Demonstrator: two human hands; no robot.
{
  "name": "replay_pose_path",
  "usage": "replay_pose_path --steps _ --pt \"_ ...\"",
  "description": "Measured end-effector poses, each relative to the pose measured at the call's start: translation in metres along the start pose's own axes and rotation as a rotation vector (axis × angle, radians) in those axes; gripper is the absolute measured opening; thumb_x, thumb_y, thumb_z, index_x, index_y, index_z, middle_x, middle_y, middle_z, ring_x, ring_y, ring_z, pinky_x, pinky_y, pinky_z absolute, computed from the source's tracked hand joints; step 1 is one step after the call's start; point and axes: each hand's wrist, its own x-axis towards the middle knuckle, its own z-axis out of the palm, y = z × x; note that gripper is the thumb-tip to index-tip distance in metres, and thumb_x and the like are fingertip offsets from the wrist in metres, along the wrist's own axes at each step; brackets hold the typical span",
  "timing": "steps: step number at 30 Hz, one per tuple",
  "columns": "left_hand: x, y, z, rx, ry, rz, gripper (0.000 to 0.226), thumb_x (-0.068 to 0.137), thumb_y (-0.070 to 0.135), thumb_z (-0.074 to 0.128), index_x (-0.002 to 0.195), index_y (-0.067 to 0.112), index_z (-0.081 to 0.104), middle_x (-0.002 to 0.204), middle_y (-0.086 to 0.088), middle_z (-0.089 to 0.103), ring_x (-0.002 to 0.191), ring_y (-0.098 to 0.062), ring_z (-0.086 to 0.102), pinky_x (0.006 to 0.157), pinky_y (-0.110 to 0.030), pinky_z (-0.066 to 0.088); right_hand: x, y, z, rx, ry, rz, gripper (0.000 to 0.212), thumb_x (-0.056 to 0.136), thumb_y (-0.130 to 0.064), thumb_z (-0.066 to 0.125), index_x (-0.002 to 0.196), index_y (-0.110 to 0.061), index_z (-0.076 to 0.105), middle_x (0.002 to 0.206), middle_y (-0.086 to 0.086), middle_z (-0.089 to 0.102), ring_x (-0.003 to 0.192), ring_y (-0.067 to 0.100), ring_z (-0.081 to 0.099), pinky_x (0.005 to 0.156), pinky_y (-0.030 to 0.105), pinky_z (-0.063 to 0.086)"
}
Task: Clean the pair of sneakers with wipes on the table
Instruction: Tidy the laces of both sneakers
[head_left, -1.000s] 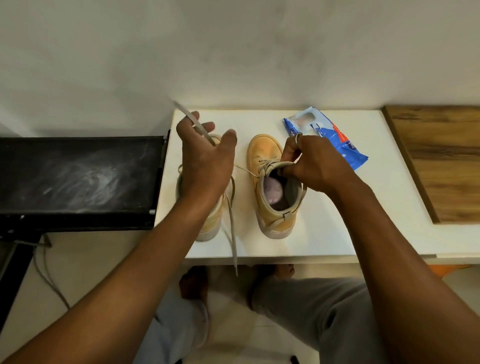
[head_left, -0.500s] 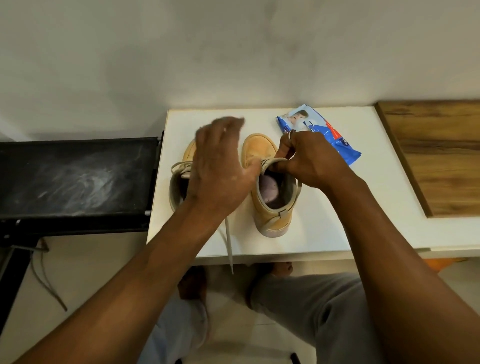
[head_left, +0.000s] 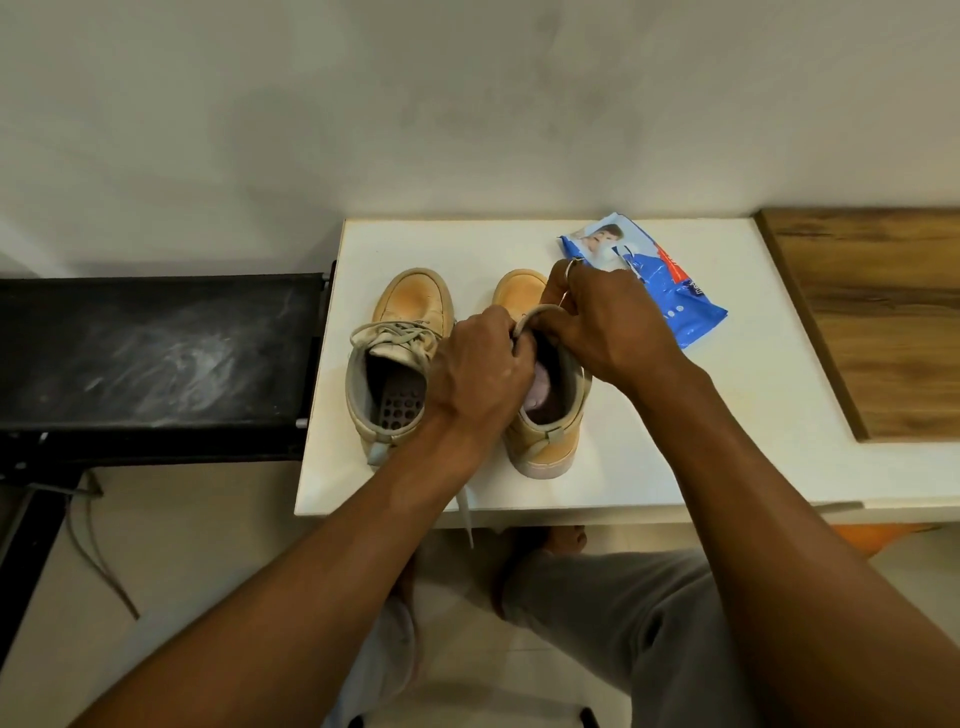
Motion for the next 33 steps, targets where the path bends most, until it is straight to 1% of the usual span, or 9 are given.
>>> replay_pose_path --steps 6,9,13,16,19,24,27,30,33 --pt "0.001 -0.003 0.000 -0.003 -0.010 -0.011 0.030 0.102 0.034 0.047 0.098 0.009 0.062 0.085 -0.005 0.062 0.073 -0.021 0.051 0.064 -0.032 0.035 0.004 0.003 -0.010 0.105 -0.115 0.052 0.033 0.079 -0.052 0.075 0.090 -0.024 0.062 0.078 -0.003 0.065 0.071 0.016 0.064 0.064 0.035 0.058" --pt "0.001 -0.003 -0.001 -0.013 -0.015 0.026 0.030 0.101 0.037 0.050 0.096 0.011 0.064 0.082 -0.001 0.062 0.073 -0.020 0.056 0.063 -0.030 0.035 0.001 0.010 -0.020 0.247 -0.265 0.143 0.042 0.071 -0.047 0.082 0.098 -0.022 0.062 0.081 0.003 0.068 0.068 0.019 0.069 0.053 0.029 0.059" --pt "0.003 -0.001 -0.005 0.043 -0.031 0.032 0.033 0.099 0.043 0.055 0.104 0.013 0.068 0.096 -0.002 0.071 0.084 -0.020 0.062 0.067 -0.030 0.040 -0.004 0.021 -0.030 0.333 -0.481 0.297 0.056 0.058 -0.053 0.080 0.100 -0.022 0.063 0.077 0.006 0.073 0.057 0.014 0.067 0.054 0.026 0.054" --pt "0.004 -0.002 -0.008 0.073 -0.084 0.020 0.041 0.097 0.051 0.057 0.108 0.014 0.070 0.099 -0.002 0.073 0.092 -0.022 0.067 0.068 -0.031 0.044 -0.007 0.028 -0.035 0.361 -0.509 0.315 0.041 0.068 -0.042 0.081 0.094 -0.012 0.071 0.072 0.005 0.072 0.056 0.012 0.058 0.054 0.025 0.049" --pt "0.005 -0.002 -0.010 0.088 -0.123 -0.007 0.045 0.095 0.055 0.058 0.104 0.015 0.074 0.096 -0.003 0.074 0.091 -0.024 0.067 0.067 -0.029 0.040 -0.008 0.033 -0.041 0.313 -0.532 0.315 0.029 0.075 -0.037 0.081 0.087 -0.012 0.074 0.072 0.004 0.070 0.064 0.014 0.055 0.056 0.025 0.047" --pt "0.004 0.001 -0.012 0.145 -0.133 0.009 0.045 0.100 0.051 0.050 0.109 0.012 0.071 0.099 -0.006 0.073 0.081 -0.020 0.060 0.067 -0.030 0.040 -0.011 0.035 -0.046 0.291 -0.486 0.287 0.020 0.086 -0.037 0.072 0.086 -0.017 0.074 0.077 0.001 0.067 0.073 0.013 0.057 0.061 0.025 0.047" --pt "0.000 0.003 -0.008 0.177 -0.094 0.014 0.040 0.100 0.048 0.047 0.117 0.014 0.061 0.110 -0.006 0.067 0.090 -0.024 0.061 0.072 -0.034 0.043 -0.015 0.033 -0.048 0.340 -0.454 0.286 0.025 0.095 -0.035 0.060 0.090 -0.015 0.074 0.085 0.006 0.070 0.074 0.014 0.062 0.071 0.029 0.054" --pt "-0.003 0.003 -0.004 0.168 -0.035 0.171 0.035 0.096 0.037 0.055 0.126 0.019 0.054 0.126 -0.006 0.055 0.106 -0.026 0.060 0.075 -0.034 0.048 -0.017 0.029 -0.045 0.358 -0.433 0.293 0.024 0.099 -0.029 0.055 0.093 -0.013 0.072 0.084 0.007 0.067 0.071 0.015 0.063 0.074 0.030 0.058" --pt "-0.001 0.003 0.001 0.225 -0.050 0.375 0.036 0.091 0.032 0.064 0.125 0.022 0.061 0.129 -0.005 0.055 0.109 -0.025 0.054 0.075 -0.032 0.053 -0.018 0.024 -0.043 0.324 -0.445 0.281 0.018 0.101 -0.025 0.052 0.097 -0.015 0.067 0.084 0.003 0.061 0.073 0.015 0.059 0.072 0.030 0.059"
